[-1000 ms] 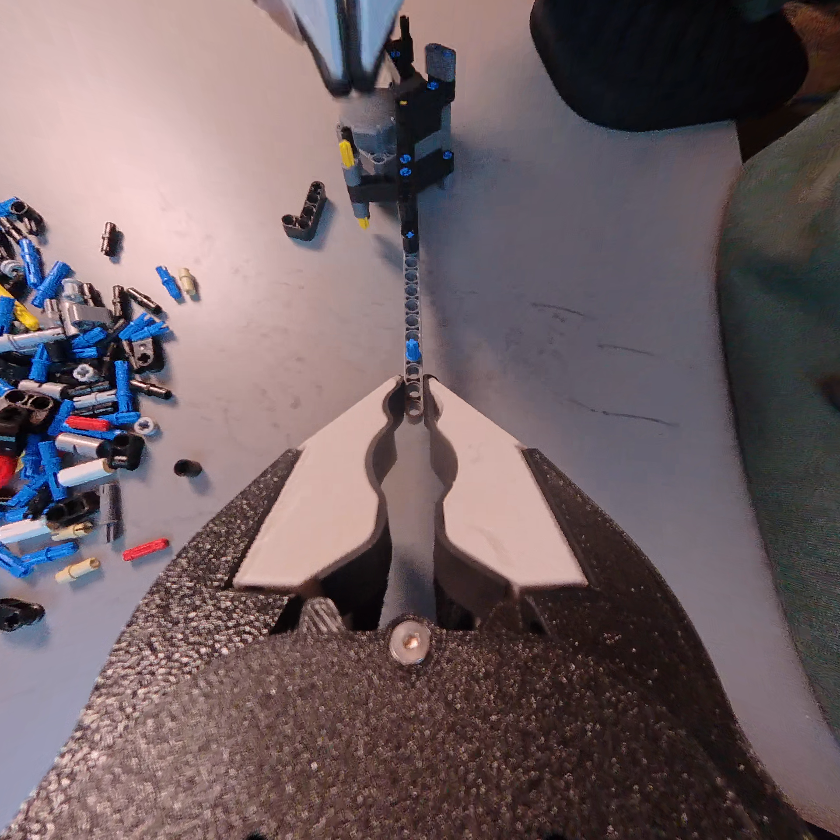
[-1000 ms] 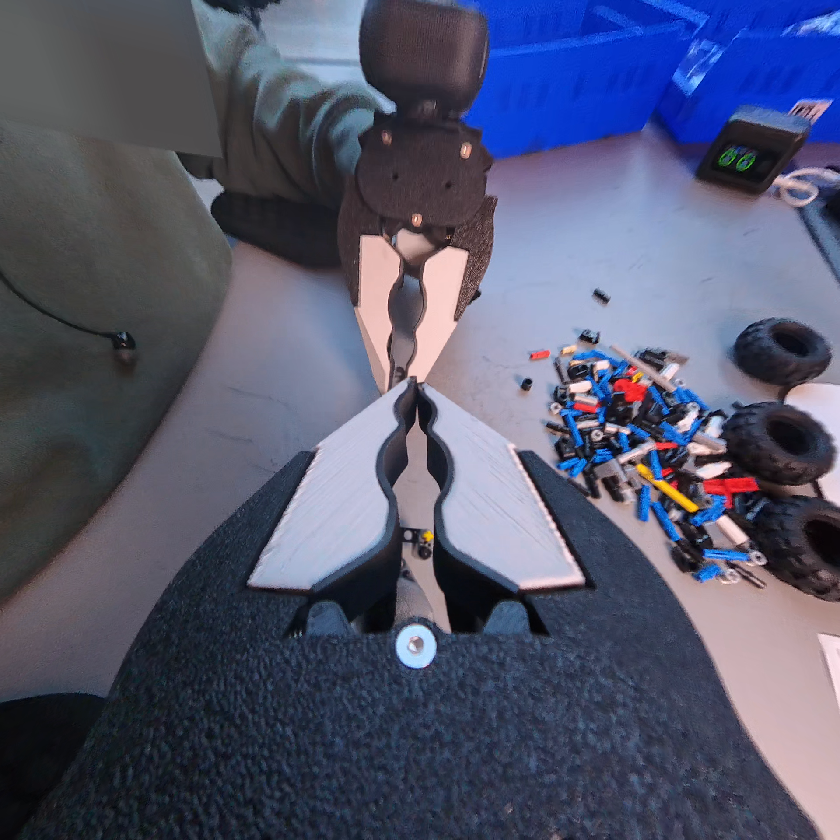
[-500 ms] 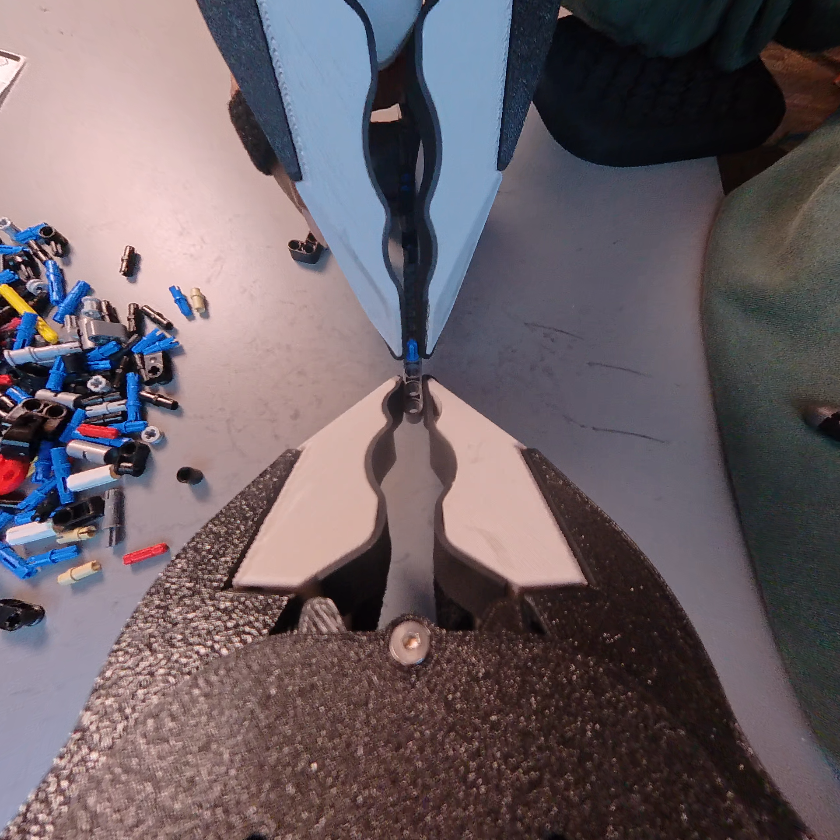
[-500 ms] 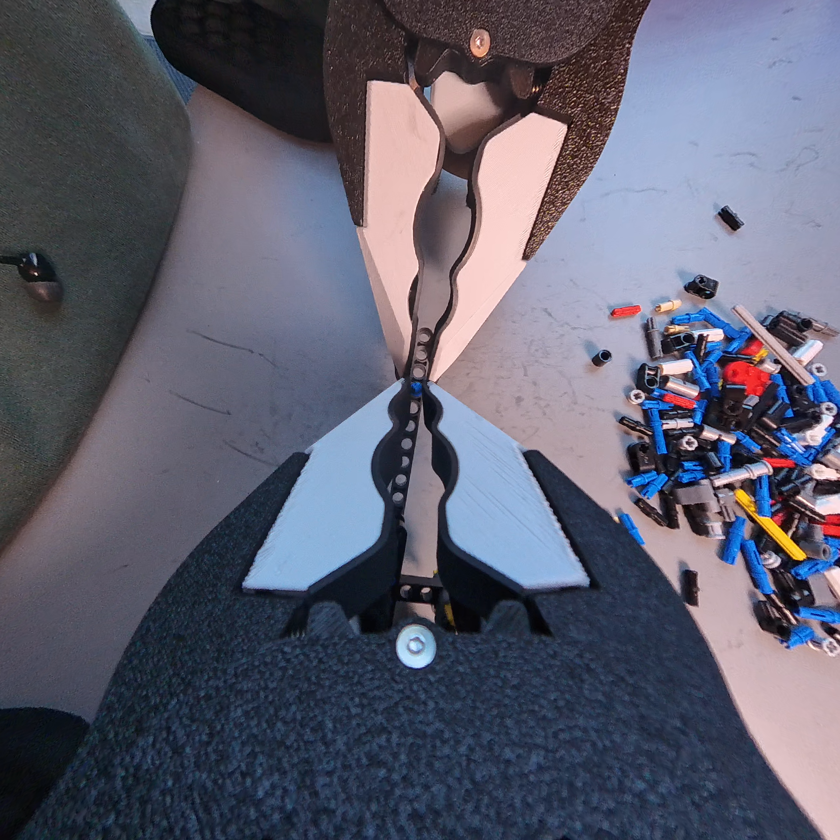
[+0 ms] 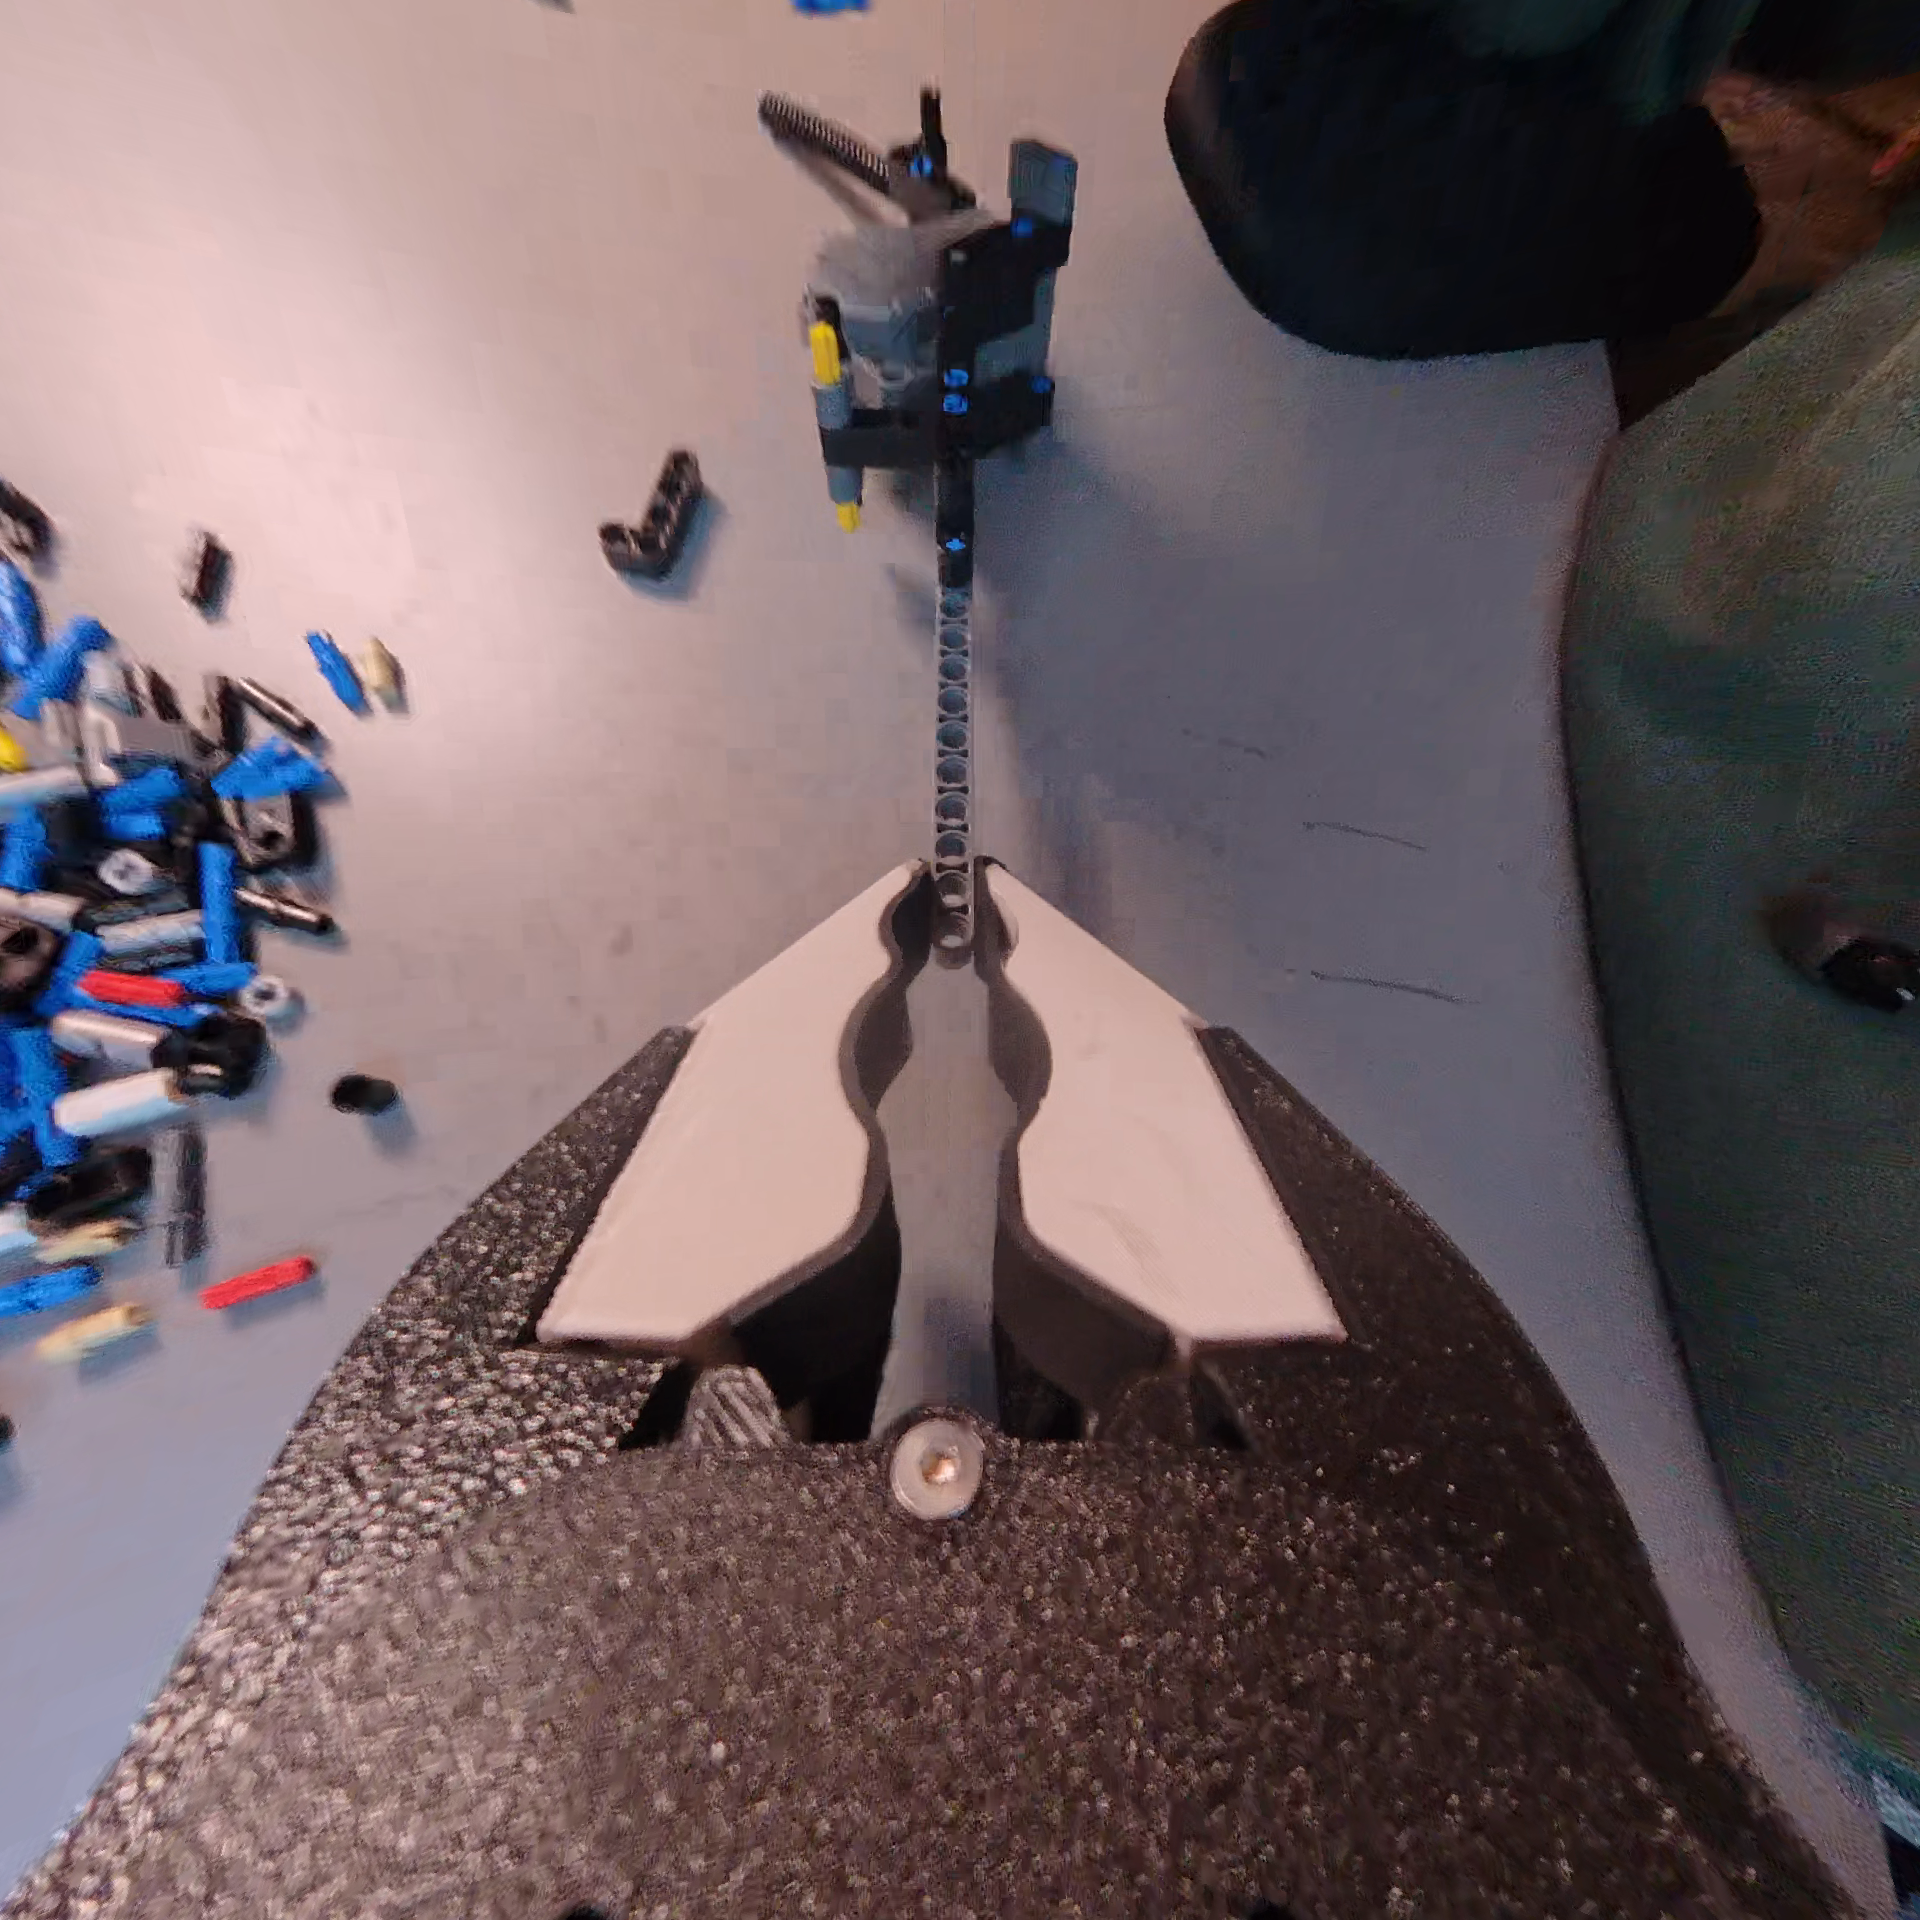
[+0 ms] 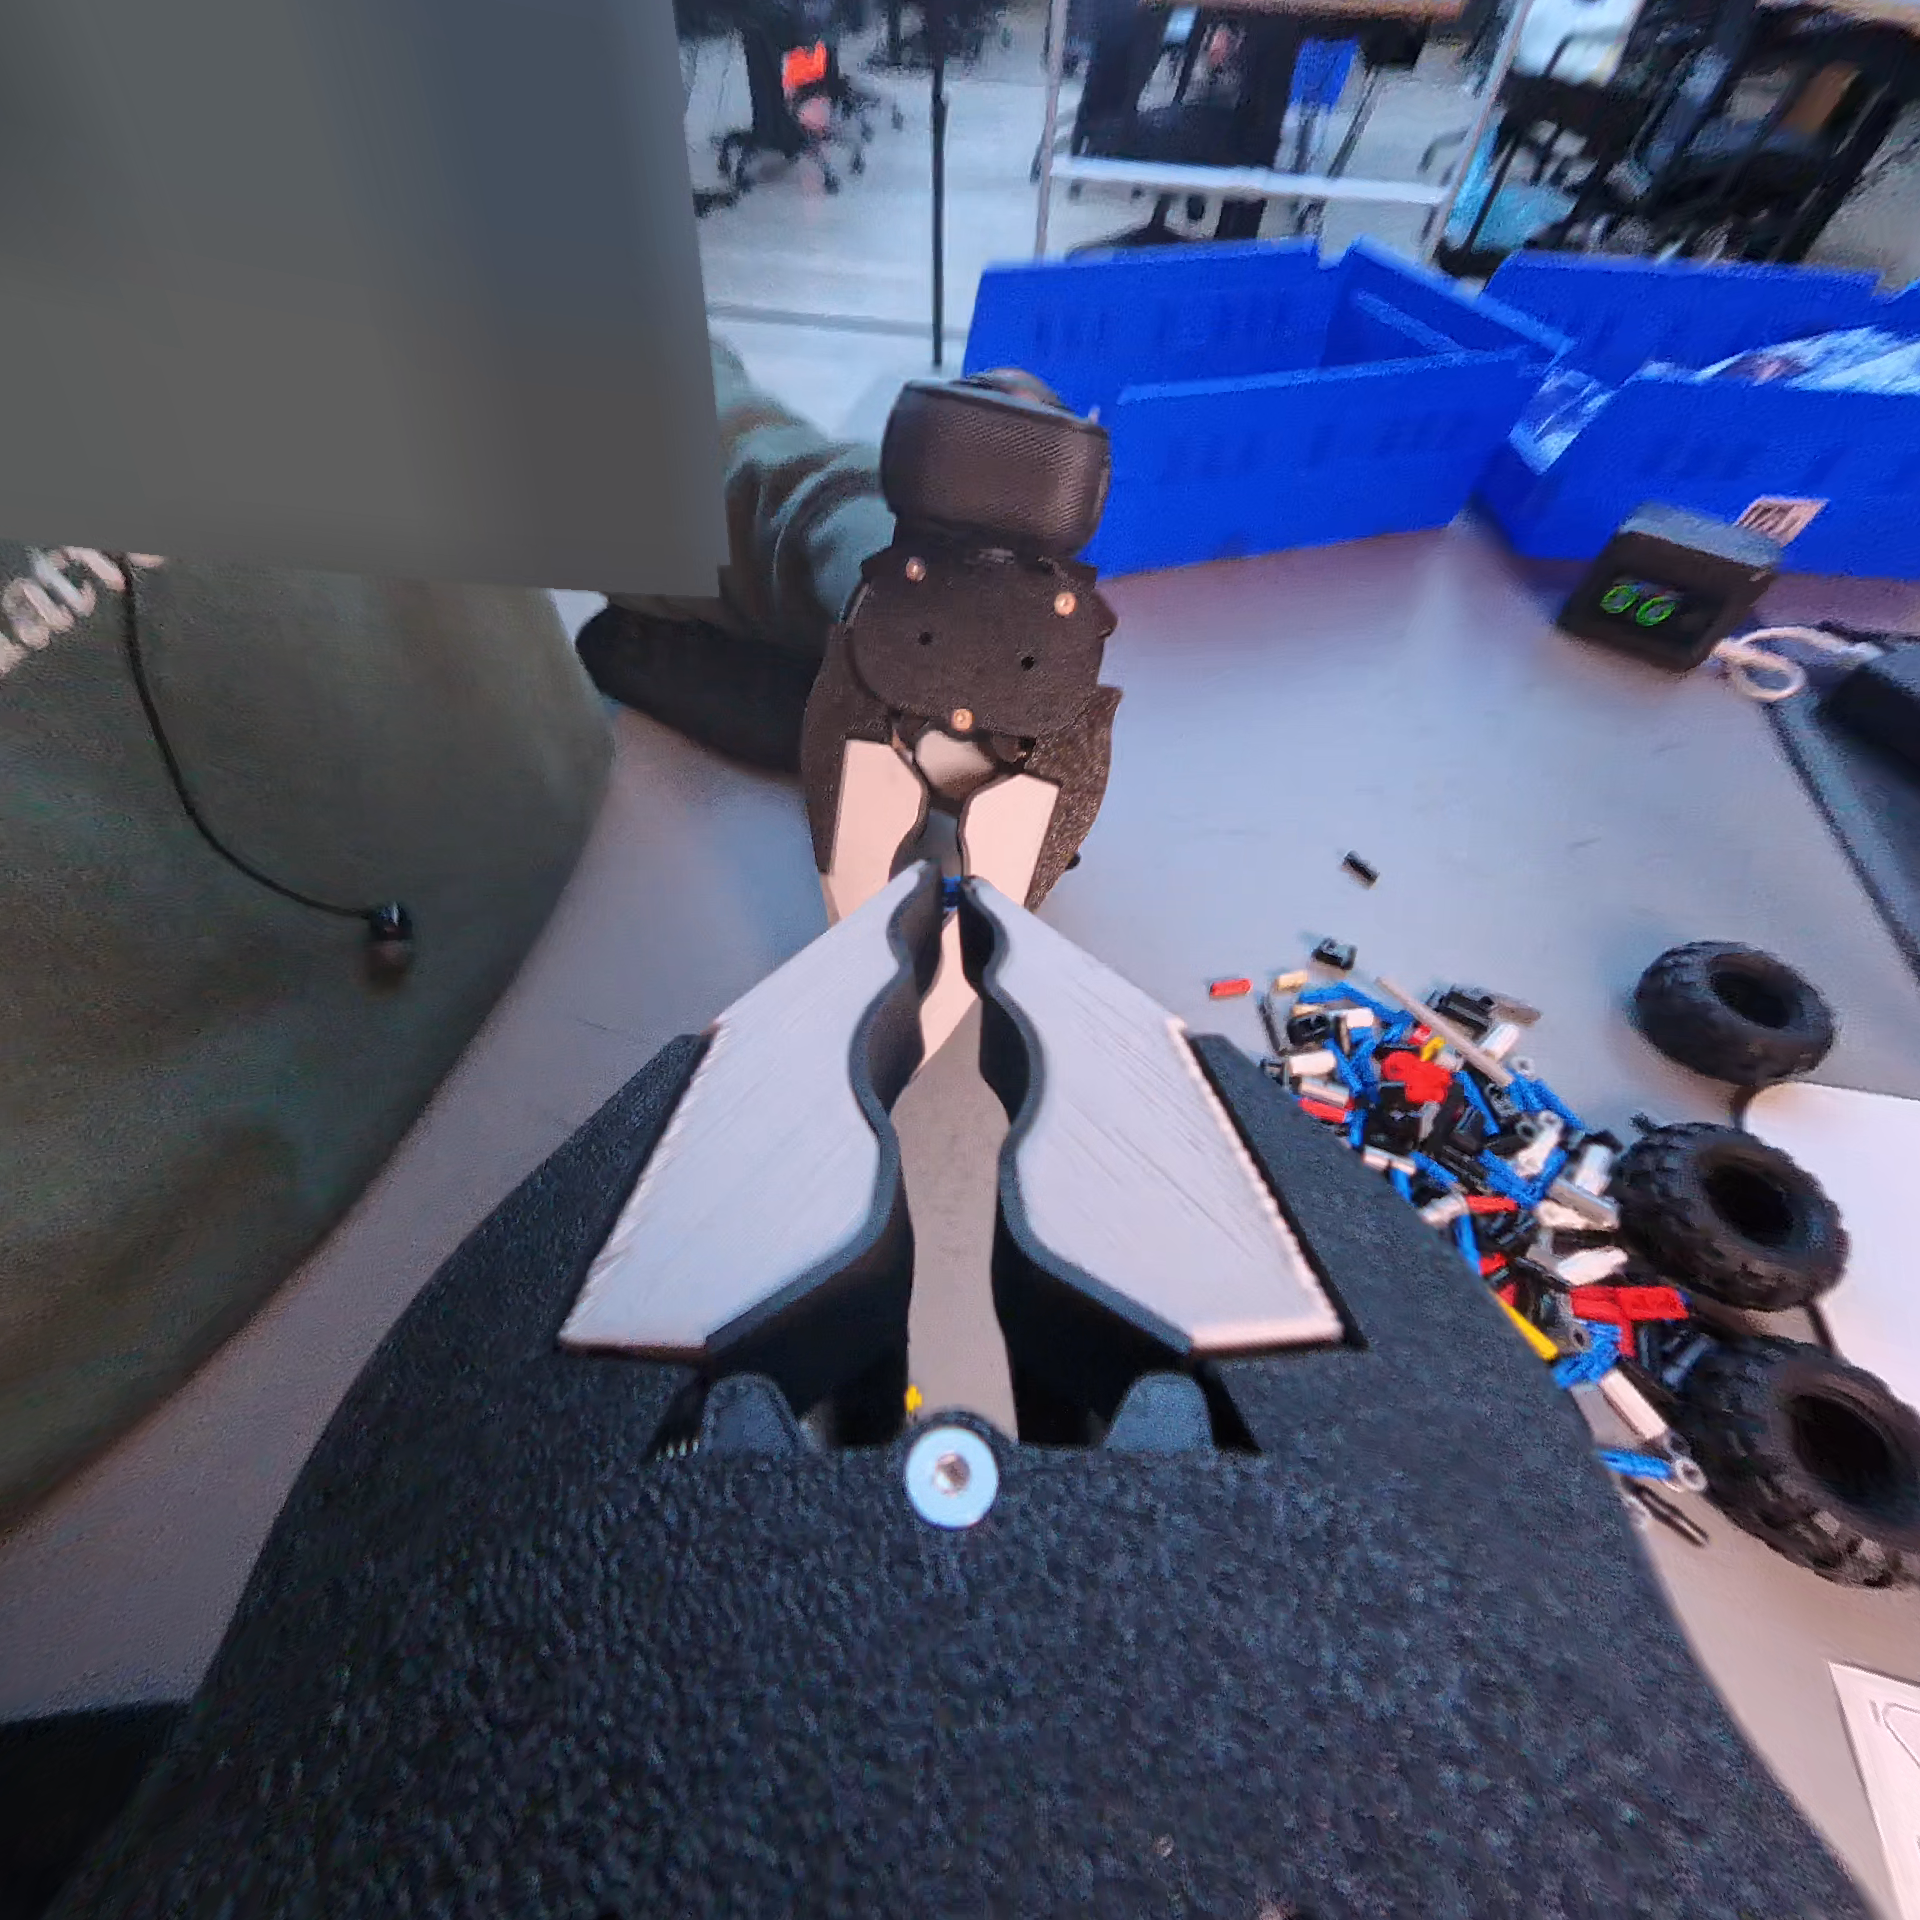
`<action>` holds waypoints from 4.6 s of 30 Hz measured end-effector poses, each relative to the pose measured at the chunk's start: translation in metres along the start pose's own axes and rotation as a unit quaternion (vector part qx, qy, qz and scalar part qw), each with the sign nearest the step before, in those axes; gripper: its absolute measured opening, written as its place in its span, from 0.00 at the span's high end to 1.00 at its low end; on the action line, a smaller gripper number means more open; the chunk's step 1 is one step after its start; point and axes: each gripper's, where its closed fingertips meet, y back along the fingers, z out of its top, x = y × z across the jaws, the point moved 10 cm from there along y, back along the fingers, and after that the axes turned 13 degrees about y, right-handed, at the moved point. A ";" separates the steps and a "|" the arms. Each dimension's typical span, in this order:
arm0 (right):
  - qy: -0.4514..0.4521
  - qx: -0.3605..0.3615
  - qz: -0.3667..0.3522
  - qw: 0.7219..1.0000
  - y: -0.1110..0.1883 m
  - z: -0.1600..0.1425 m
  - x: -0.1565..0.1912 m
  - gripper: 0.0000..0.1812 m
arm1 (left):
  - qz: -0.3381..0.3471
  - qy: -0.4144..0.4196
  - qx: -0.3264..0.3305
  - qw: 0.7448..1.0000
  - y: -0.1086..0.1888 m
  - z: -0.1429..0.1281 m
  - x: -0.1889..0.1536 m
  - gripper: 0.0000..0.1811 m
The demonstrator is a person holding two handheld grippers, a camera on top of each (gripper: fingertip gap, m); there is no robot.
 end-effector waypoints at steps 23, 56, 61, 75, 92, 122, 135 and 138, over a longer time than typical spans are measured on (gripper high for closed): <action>-0.054 0.167 -0.238 0.955 -0.005 -0.075 -0.061 0.78 | -0.013 0.019 -0.013 1.000 -0.002 -0.004 0.007 0.96; 0.081 0.246 -0.034 0.965 -0.014 -0.059 0.003 0.97 | 0.032 0.073 -0.196 0.977 0.020 0.019 0.026 0.81; 0.182 0.239 -0.078 0.951 -0.028 -0.030 0.012 0.96 | -0.010 0.119 -0.216 0.969 0.026 0.025 0.024 0.89; 0.078 0.195 -0.172 0.963 0.037 -0.029 0.030 0.84 | 0.468 0.045 -0.229 0.852 0.221 -0.012 -0.001 0.96; 0.059 0.277 -0.115 0.952 0.017 -0.040 0.076 0.77 | 0.661 0.286 -0.079 0.689 0.286 -0.156 0.022 0.80; 0.318 0.405 -0.340 0.787 -0.030 -0.070 0.126 0.89 | 0.050 0.037 -0.009 0.998 -0.018 0.002 -0.022 0.74; 0.116 0.347 -0.199 0.909 -0.009 -0.060 0.164 0.96 | 0.234 -0.226 0.012 0.946 -0.026 -0.009 -0.043 1.00; 0.081 0.359 -0.188 0.910 -0.005 -0.067 0.165 0.91 | 0.164 -0.156 -0.006 0.974 -0.020 -0.008 -0.040 0.91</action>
